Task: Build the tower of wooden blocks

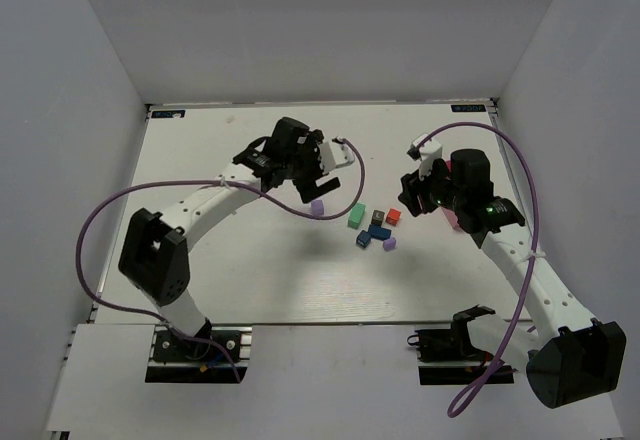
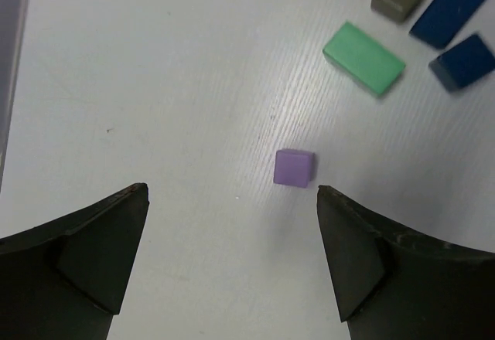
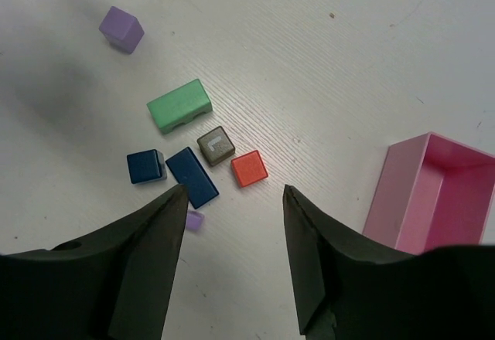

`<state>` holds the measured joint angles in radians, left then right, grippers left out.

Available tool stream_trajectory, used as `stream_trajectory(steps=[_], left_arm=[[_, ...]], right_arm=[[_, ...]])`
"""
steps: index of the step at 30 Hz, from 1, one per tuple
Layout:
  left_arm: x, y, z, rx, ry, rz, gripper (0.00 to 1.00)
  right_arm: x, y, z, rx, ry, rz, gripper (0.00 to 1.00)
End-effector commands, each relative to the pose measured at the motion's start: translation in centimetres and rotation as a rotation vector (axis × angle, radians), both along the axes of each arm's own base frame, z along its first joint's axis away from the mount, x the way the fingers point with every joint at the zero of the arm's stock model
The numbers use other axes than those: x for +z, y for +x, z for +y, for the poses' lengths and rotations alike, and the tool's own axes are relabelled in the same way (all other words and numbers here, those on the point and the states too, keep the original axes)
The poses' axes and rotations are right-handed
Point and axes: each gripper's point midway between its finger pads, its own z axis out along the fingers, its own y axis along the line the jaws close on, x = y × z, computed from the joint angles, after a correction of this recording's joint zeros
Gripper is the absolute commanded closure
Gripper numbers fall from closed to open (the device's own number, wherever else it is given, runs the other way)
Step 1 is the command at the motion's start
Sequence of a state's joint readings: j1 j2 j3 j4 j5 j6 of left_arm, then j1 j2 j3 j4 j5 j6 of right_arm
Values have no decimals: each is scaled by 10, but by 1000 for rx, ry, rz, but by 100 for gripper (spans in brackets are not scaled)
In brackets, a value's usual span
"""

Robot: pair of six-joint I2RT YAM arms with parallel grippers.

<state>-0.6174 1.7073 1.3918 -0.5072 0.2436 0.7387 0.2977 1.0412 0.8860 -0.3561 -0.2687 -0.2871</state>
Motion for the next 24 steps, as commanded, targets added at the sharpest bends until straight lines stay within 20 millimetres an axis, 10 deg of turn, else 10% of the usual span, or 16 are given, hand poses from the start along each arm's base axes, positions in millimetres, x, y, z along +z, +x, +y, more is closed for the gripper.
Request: stream_trajectory(steps=[1, 9, 24], left_arm=[[38, -4, -5, 170, -205, 15, 0], [22, -13, -30, 459, -416, 369, 0], [-4, -11, -80, 605, -448, 418, 0]], right_arm=[[5, 7, -6, -56, 2, -24, 41], [2, 12, -15, -122, 4, -14, 100], [3, 18, -28, -183, -5, -28, 97]])
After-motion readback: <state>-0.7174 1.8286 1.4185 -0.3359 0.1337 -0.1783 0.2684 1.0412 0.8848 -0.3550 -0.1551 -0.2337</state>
